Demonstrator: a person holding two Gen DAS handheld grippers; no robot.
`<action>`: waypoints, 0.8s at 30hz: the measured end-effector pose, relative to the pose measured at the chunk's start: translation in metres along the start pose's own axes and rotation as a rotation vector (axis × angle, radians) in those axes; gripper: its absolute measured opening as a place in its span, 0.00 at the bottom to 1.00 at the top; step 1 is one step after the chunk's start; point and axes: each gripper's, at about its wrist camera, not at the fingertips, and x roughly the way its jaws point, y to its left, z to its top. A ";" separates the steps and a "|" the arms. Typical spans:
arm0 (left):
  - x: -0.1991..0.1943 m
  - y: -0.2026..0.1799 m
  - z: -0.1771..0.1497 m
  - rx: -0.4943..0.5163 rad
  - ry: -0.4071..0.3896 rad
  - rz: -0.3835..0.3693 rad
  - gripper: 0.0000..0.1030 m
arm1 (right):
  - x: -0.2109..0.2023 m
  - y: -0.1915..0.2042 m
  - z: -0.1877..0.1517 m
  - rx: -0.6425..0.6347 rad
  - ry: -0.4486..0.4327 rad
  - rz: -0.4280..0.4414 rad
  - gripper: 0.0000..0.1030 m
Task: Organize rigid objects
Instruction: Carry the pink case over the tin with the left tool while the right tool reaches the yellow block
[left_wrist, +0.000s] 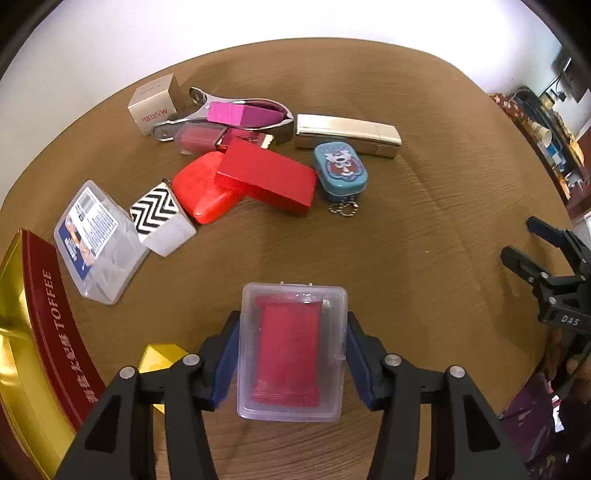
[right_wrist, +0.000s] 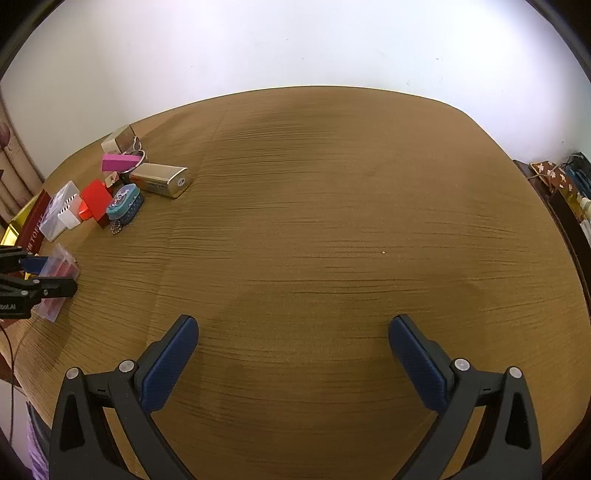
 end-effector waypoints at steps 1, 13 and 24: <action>-0.004 -0.003 -0.004 -0.009 -0.007 -0.008 0.52 | 0.000 0.000 0.000 -0.002 -0.001 0.000 1.00; -0.100 0.022 -0.062 -0.286 -0.160 -0.083 0.52 | 0.003 0.010 0.001 -0.040 0.011 -0.013 1.00; -0.136 0.116 -0.088 -0.507 -0.206 0.057 0.52 | -0.021 0.086 0.017 -0.213 0.041 0.294 1.00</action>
